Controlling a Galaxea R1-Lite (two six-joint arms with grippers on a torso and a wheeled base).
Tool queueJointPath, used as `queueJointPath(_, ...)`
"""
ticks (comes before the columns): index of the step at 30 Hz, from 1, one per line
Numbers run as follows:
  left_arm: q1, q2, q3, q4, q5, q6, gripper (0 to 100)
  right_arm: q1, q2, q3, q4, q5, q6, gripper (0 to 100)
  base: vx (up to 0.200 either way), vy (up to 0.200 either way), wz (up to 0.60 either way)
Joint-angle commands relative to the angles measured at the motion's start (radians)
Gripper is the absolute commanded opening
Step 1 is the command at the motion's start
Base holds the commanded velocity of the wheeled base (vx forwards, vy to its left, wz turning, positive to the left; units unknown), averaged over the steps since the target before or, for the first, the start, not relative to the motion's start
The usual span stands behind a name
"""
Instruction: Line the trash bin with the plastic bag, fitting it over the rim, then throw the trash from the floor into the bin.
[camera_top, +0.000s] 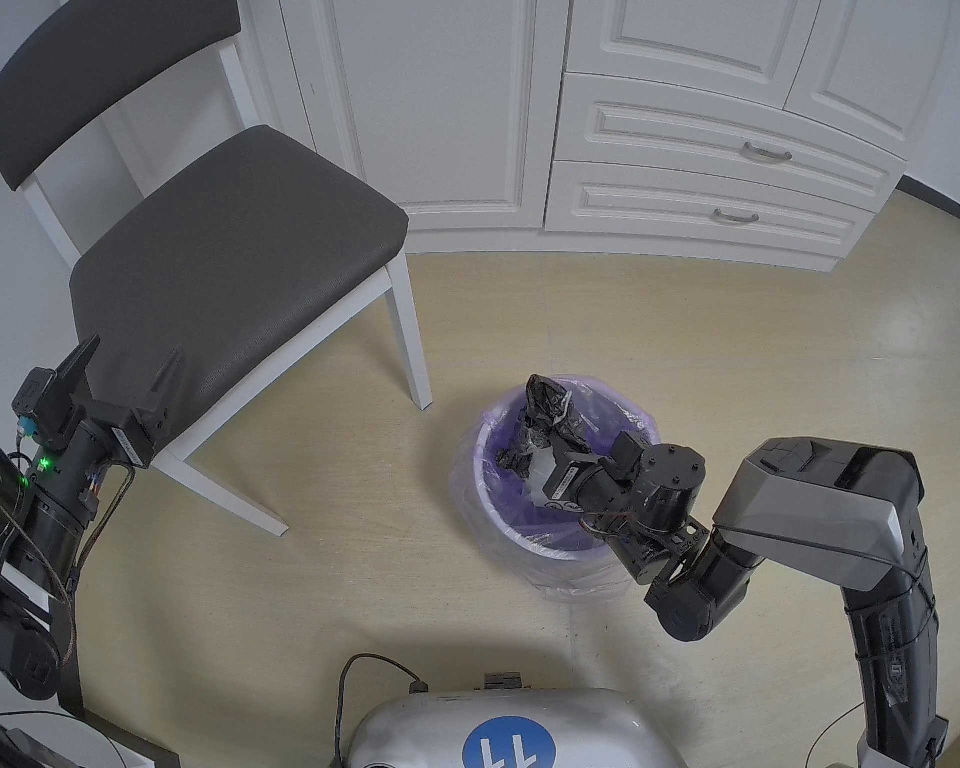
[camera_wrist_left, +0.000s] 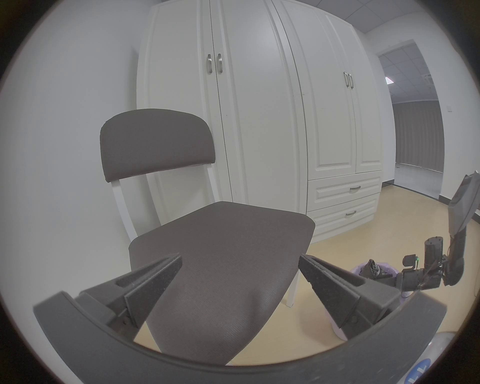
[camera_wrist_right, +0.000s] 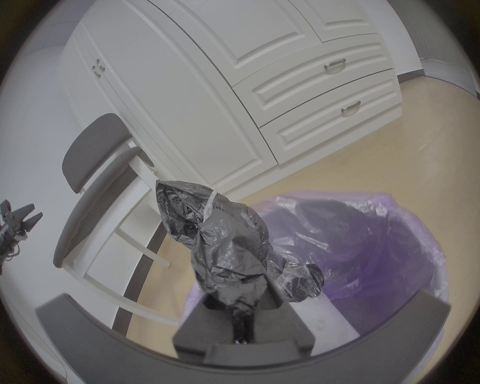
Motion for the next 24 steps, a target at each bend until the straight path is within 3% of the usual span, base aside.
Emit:
queueJointPath(1,0.000,0.003,0.001,-0.001,0.000,0.000,100,-0.024,0.050,0.000,-0.018,0.018,0.000,0,0.000,0.000,0.00)
queueJointPath(16,0.000,0.003,0.000,-0.001,0.000,0.000,100,-0.015,-0.005,0.034,-0.018,0.030,0.006,0,0.000,0.000,0.00)
queueJointPath(24,0.000,0.003,0.000,-0.001,0.000,0.000,100,-0.043,0.038,-0.043,-0.018,0.021,0.006,0,0.000,0.000,0.00)
